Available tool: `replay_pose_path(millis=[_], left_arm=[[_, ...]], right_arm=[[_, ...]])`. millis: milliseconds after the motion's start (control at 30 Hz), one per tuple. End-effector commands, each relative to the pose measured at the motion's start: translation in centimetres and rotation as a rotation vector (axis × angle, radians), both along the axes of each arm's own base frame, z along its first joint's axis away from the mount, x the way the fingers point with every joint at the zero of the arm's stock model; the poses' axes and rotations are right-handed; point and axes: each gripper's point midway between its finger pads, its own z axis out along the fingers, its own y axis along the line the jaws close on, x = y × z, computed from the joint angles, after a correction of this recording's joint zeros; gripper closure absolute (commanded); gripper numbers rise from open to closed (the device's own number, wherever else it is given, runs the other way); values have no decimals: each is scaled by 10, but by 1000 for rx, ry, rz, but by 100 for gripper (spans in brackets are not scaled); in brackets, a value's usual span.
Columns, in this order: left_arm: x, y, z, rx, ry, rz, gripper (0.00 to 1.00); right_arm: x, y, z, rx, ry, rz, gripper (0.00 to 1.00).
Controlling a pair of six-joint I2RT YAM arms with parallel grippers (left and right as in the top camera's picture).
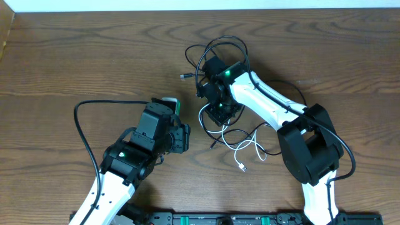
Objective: Untangle cables
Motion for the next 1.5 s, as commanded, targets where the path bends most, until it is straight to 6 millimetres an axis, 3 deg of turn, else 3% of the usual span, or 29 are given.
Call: replay_pose_path(millis=[0,67,100,300,467,567,667,767,933,967,1167,1233,1467], left_arm=[[2,3,2,13,-11,3,36],[2,3,2,13,-12,4,36],[2,3,2,13,-11,4,36],[2,3,0,16,-5,4,36],[3,2,-8,30,25,3,36],[4,2,-13,39,42,3,36],[5,1,-14,37,41,2,36],[6,-11,-8,-22,32,-33,36],[2,-48,10,-178,1,-200,36],[2,-49,11,-185,1,-207,36],[2,-50,11,-188,-2,-208,36],[4,-59,19,-234,-24,-241,36],[28,-67,45,-271,-174,-243,36]], right_arm=[[16,2,31,22,-85,-51,99],[21,6,55,57,-131,-52,99],[28,9,92,106,-199,-55,99],[44,3,215,225,-496,-86,99],[59,-35,297,200,-796,-200,99],[64,-66,326,169,-899,-316,99],[66,-83,331,168,-900,-381,99],[67,-88,320,190,-834,-393,99],[60,-63,304,291,-713,-302,99],[53,-49,305,344,-692,-206,99],[22,-8,312,502,-645,68,99],[9,6,317,557,-632,158,99],[15,-4,329,527,-693,105,99]])
